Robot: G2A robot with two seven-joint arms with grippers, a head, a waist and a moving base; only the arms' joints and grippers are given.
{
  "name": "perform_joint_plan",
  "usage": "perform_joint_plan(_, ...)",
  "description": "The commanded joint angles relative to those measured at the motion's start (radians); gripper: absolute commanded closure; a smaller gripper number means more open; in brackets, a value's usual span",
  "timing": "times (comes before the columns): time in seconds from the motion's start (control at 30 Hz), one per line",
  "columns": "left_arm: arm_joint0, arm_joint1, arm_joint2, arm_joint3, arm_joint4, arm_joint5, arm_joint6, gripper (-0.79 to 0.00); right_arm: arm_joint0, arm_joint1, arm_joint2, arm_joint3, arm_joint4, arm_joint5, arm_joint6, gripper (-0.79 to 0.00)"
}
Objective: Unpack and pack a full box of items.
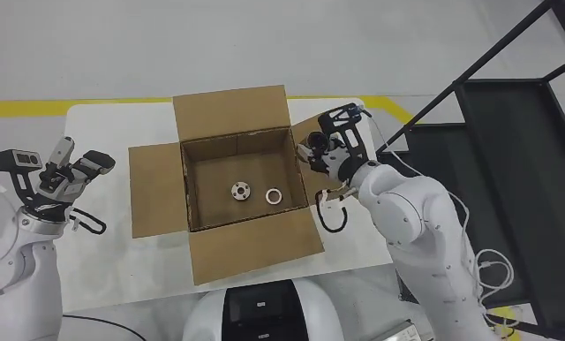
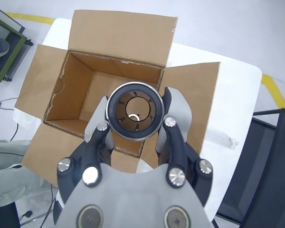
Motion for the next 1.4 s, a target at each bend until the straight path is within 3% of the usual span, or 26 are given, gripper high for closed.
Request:
perform_joint_plan(0.0,0.000,0.000,0.000,0.000,0.000,0.000,0.000,-0.785,-0.023,0.001,0.016,-0.009,0.017,-0.004,-0.016,0.000)
perform_joint_plan(0.73,0.000,0.000,0.000,0.000,0.000,0.000,0.000,-0.785,-0.040,0.003,0.026,-0.017,0.013,-0.025,-0.038,0.000)
perform_joint_plan(1.0,0.000,0.000,0.000,0.000,0.000,0.000,0.000,-0.785,-0.107,0.018,0.313,-0.047,0.143,-0.022,-0.066,0.000)
perform_joint_plan(1.1,0.000,0.000,0.000,0.000,0.000,0.000,0.000,-0.785,-0.153,0.026,0.400,0.005,0.096,-0.060,-0.090,0.000)
perform_joint_plan(1.37,0.000,0.000,0.000,0.000,0.000,0.000,0.000,-0.785,-0.292,0.027,0.395,0.109,0.016,-0.137,-0.225,0.000)
